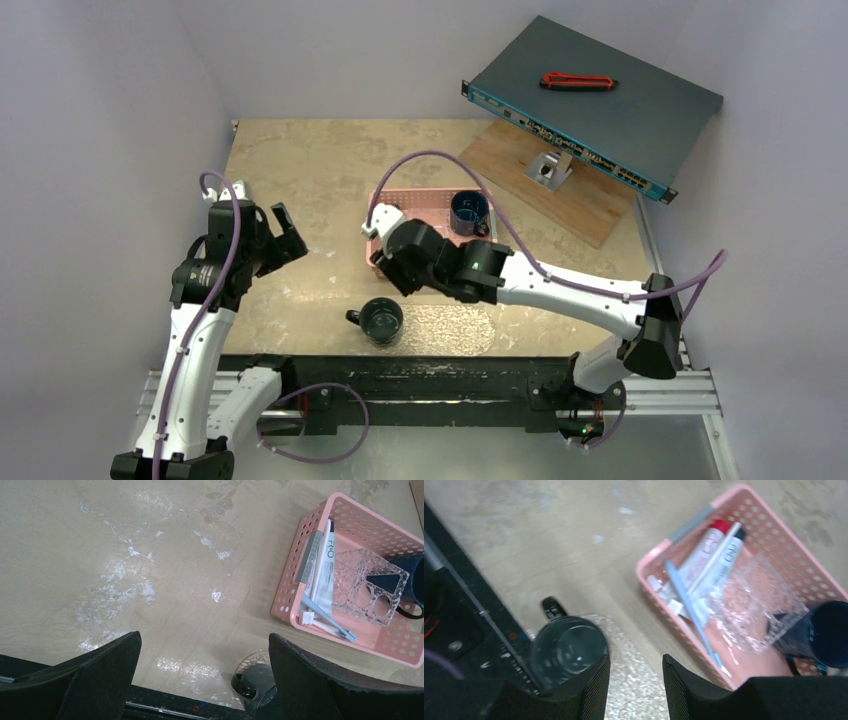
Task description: Prepare toiletry sets of a toothbrush and toothpaste on the tray
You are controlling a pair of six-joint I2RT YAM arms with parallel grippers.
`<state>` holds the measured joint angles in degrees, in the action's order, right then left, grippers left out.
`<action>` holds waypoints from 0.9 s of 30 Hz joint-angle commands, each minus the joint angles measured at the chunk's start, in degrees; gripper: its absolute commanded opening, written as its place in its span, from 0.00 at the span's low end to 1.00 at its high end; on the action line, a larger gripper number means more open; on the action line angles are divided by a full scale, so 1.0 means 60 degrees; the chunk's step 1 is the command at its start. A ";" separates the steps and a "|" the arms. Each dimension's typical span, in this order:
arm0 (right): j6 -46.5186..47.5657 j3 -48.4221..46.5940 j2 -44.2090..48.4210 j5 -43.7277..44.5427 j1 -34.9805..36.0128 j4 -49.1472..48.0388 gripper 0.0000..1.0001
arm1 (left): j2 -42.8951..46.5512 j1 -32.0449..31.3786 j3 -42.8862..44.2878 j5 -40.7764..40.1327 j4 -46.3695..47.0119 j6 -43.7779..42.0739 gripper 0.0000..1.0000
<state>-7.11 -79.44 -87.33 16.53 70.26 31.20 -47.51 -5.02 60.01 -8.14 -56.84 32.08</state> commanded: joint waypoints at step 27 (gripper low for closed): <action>-0.2130 -0.2123 -0.2848 0.1068 -0.5076 0.0326 0.50 | -0.0020 -0.0042 0.0223 0.0378 0.0281 -0.0190 0.99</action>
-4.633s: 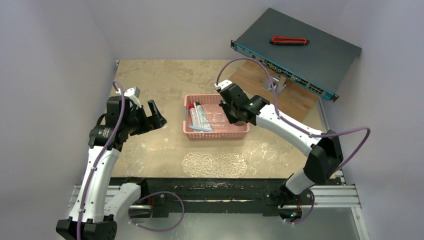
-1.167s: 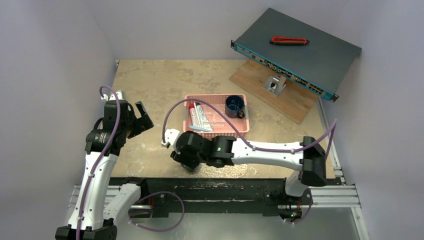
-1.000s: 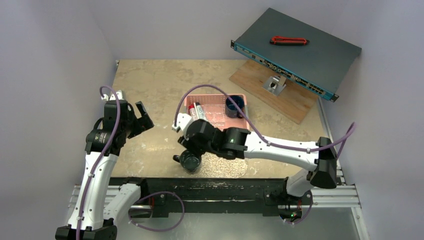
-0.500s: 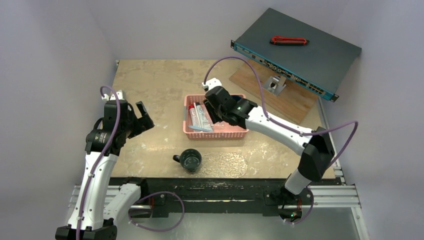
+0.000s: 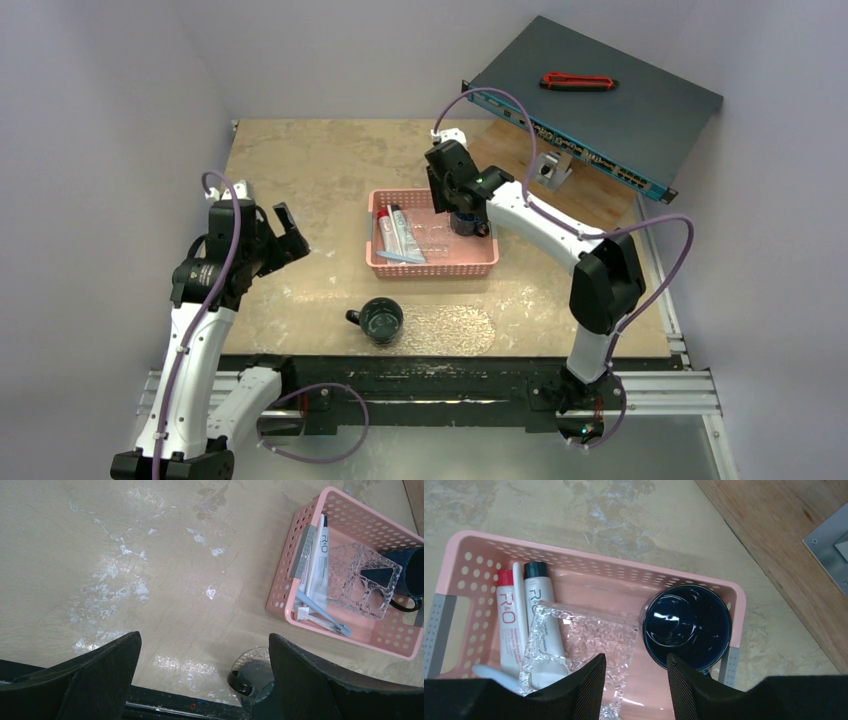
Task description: Prepare toiletry sets of a toothbrush and toothpaste on the tray
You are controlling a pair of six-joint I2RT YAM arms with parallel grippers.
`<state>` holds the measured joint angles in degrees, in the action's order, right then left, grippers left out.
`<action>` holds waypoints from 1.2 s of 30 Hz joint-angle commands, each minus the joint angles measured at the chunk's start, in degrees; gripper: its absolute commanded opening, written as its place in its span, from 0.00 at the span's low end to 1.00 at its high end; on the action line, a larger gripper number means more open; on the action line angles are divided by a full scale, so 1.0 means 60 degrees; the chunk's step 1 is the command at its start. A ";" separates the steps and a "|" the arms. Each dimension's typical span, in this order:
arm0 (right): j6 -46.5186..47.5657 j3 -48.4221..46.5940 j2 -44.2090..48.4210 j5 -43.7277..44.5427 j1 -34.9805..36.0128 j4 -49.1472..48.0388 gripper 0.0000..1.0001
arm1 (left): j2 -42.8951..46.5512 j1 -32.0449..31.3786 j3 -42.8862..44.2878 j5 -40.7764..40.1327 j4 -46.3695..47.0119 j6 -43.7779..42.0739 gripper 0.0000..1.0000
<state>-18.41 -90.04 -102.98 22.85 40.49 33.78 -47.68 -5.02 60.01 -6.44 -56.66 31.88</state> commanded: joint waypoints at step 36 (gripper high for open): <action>-0.1019 -0.0985 -0.2411 -0.0148 -0.0846 -0.0504 0.11 | 0.0007 -0.0043 0.0211 0.0128 0.0274 -0.0186 0.99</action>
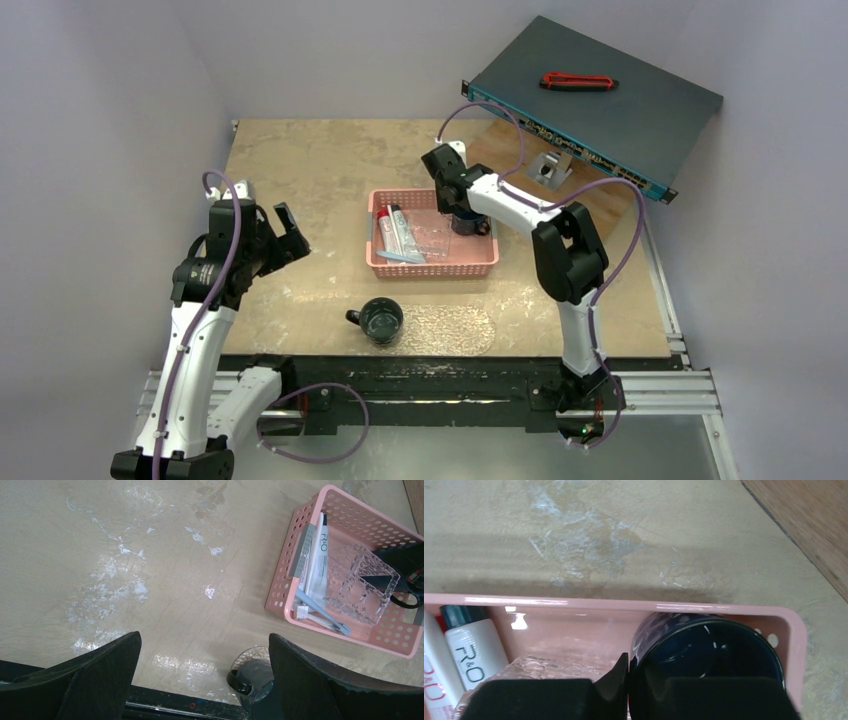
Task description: Prepare toiletry sets of a toothbrush and toothpaste on the tray
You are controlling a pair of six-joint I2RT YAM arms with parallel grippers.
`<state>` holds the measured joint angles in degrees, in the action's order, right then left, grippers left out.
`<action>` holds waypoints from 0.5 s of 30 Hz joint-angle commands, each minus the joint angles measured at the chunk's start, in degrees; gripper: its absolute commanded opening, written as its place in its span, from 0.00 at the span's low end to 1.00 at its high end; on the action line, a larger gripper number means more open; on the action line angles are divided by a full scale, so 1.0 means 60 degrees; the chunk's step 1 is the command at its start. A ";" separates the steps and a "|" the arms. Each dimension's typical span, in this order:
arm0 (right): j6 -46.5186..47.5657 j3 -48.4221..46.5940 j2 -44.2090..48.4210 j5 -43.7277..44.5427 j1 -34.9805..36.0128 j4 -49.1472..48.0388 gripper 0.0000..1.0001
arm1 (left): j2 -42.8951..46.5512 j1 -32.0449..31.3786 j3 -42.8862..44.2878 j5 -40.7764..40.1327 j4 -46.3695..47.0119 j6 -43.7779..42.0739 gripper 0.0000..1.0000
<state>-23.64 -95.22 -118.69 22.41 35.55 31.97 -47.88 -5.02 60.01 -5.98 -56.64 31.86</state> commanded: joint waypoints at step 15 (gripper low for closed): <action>0.0117 0.0004 0.1321 0.0366 -0.0010 -0.0150 0.00 | 0.0020 -0.0043 0.0214 0.0083 0.0281 -0.0185 0.99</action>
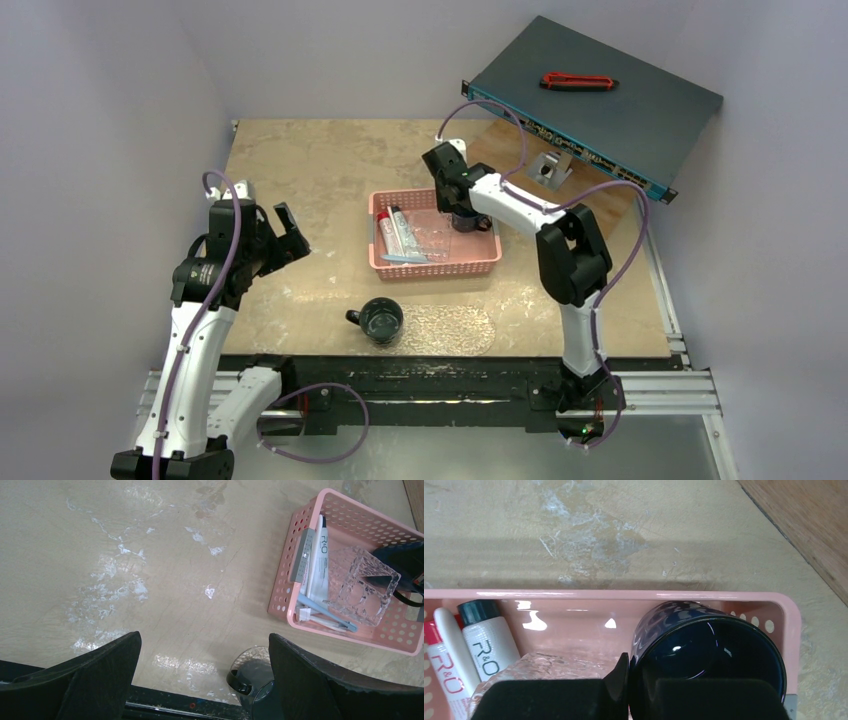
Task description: Prepare toiletry sets of a toothbrush and toothpaste on the tray
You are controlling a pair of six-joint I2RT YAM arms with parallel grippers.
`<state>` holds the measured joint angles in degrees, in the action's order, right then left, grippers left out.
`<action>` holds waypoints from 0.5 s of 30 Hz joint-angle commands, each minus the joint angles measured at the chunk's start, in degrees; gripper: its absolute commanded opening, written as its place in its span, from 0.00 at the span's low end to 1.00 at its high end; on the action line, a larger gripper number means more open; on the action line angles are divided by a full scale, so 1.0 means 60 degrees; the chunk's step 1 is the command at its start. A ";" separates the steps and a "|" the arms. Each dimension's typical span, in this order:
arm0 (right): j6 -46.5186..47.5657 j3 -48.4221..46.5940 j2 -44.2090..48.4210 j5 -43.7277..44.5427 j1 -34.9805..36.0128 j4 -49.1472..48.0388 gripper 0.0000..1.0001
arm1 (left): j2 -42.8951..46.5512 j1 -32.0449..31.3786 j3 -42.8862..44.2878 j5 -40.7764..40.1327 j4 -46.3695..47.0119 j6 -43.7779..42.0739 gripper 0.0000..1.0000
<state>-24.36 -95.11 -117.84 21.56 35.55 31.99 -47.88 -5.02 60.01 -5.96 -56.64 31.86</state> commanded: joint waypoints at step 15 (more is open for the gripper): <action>0.0643 0.1165 0.3654 0.1200 0.0984 0.0336 0.00 | -0.0004 -0.0043 0.0179 0.0282 0.0336 -0.0234 0.99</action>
<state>-22.13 -90.37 -101.73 25.23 38.85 33.54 -47.90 -5.02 60.01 -4.97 -56.60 31.83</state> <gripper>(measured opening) 0.046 0.987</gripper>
